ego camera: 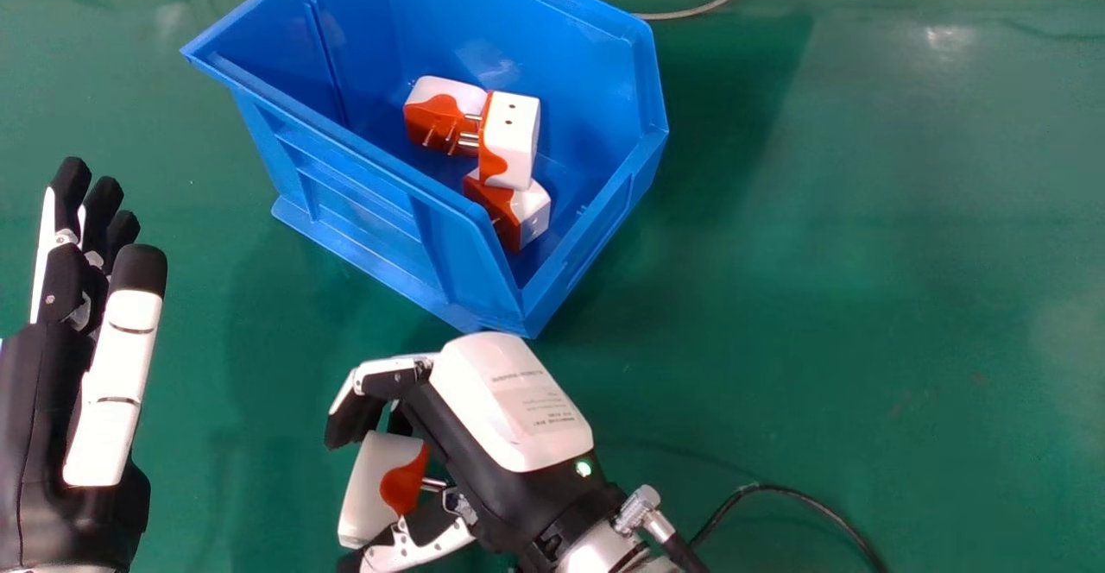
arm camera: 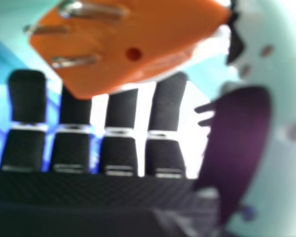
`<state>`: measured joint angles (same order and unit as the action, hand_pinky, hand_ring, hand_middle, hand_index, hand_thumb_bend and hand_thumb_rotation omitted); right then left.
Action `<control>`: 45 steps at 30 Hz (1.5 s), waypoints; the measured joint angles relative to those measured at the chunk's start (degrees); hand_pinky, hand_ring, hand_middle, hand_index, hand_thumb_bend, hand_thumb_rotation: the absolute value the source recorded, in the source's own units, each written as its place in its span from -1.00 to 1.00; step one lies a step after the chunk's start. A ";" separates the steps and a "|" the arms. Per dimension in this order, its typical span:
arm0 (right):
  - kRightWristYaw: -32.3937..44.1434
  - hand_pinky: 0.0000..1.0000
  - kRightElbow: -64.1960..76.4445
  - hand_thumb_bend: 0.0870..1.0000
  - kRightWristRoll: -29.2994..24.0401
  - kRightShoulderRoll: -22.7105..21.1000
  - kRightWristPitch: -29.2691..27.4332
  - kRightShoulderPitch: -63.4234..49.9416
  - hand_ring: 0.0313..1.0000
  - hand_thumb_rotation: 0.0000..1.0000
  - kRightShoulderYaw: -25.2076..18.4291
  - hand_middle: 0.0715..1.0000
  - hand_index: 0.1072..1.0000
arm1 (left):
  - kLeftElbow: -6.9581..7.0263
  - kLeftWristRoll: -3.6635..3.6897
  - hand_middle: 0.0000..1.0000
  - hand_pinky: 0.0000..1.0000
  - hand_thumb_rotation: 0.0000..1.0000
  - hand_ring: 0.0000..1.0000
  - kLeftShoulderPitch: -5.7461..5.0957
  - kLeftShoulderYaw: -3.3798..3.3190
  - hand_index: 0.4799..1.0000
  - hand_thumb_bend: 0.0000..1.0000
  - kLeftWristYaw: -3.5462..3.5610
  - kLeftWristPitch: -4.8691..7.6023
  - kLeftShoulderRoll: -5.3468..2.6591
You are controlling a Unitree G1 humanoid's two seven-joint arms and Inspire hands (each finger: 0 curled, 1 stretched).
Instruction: Pick all objects and put in blue box
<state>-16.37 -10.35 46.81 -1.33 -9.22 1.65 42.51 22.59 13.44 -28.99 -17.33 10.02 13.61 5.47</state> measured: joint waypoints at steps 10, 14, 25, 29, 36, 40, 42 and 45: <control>1.92 -0.42 7.83 -0.08 -0.21 -0.98 -0.50 -2.72 -0.22 -1.00 -0.20 -0.03 -0.11 | 0.61 -0.28 1.00 0.99 0.57 1.00 -0.30 0.07 1.00 0.27 -0.21 -0.20 -0.06; 3.67 -0.42 12.97 -0.08 -0.35 -2.19 -0.56 -4.34 -0.22 -1.00 -0.68 -0.02 -0.11 | 0.37 -0.29 1.00 1.00 0.56 1.00 0.12 0.06 1.00 0.26 -0.13 -0.17 -0.04; 4.40 -0.43 24.91 -0.09 -2.18 -5.66 -1.98 -10.83 -0.22 -1.00 -4.46 -0.02 -0.10 | 0.24 -0.02 1.00 0.99 0.54 0.99 0.44 0.01 1.00 0.28 -0.45 -0.41 -0.09; 3.15 -0.42 29.90 -0.10 -3.26 -7.07 -4.66 -14.42 -0.21 -1.00 -6.87 -0.02 -0.09 | 0.15 0.00 1.00 0.99 0.54 0.99 0.79 -0.04 1.00 0.28 -0.44 -0.41 -0.09; 3.39 -0.41 37.13 -0.11 -3.40 -9.00 -5.34 -19.90 -0.20 -1.00 -11.22 -0.02 -0.07 | 0.12 -0.14 0.99 0.97 0.53 0.98 1.22 -0.05 1.00 0.26 -0.86 -0.45 -0.05; 3.38 -0.41 39.28 -0.11 -3.88 -10.34 -6.32 -23.60 -0.19 -1.00 -13.52 -0.02 -0.07 | 0.06 -0.33 0.99 0.97 0.54 0.98 1.33 -0.07 1.00 0.26 -0.77 -0.47 0.10; 3.70 -0.40 40.69 -0.11 -4.79 -11.07 -7.18 -25.11 -0.18 -1.00 -15.12 -0.02 -0.08 | -0.13 -0.33 0.99 0.97 0.54 0.98 1.60 -0.07 1.00 0.25 -0.46 -0.46 0.19; 4.35 -0.39 42.71 -0.11 -6.83 -12.33 -8.03 -26.84 -0.17 -1.00 -18.38 -0.02 -0.10 | -0.49 -0.36 0.99 0.97 0.55 0.98 2.04 -0.07 1.00 0.24 -0.35 -0.46 0.22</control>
<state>-12.02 32.36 39.98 -13.65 -17.25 -25.19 24.13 22.10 13.08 -26.95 -17.41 9.67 13.15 5.68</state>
